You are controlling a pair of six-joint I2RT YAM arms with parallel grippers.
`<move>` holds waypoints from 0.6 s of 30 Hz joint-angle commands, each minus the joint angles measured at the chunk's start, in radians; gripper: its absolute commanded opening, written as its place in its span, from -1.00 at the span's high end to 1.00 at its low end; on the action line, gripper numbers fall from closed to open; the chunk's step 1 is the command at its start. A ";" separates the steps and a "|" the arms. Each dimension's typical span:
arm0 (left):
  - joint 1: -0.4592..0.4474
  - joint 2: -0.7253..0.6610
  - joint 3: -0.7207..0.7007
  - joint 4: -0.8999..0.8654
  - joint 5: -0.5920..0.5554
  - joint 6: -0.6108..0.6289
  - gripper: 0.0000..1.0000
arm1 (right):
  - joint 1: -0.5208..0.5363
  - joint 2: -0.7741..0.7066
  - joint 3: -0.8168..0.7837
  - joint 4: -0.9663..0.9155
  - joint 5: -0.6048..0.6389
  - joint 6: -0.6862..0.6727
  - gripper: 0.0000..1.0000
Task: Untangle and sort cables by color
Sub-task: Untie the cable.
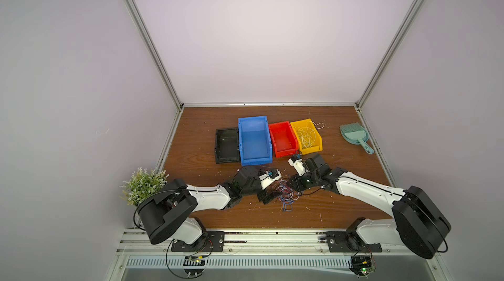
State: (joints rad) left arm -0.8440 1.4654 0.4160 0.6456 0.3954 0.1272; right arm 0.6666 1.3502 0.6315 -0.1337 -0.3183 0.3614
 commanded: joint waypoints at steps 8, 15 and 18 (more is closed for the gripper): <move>-0.030 0.098 0.011 0.174 0.007 -0.010 -0.63 | 0.017 -0.101 0.017 0.015 0.025 -0.020 1.00; -0.037 0.182 0.023 0.259 -0.057 -0.032 -0.06 | 0.022 -0.275 0.035 -0.048 0.007 -0.002 1.00; -0.037 0.184 0.031 0.276 -0.068 -0.039 0.54 | 0.023 -0.321 0.068 -0.088 0.007 0.007 1.00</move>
State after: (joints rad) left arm -0.8715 1.6470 0.4271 0.8612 0.3534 0.0937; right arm 0.6846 1.0668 0.6403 -0.1822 -0.2943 0.3592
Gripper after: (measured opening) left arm 0.282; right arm 0.033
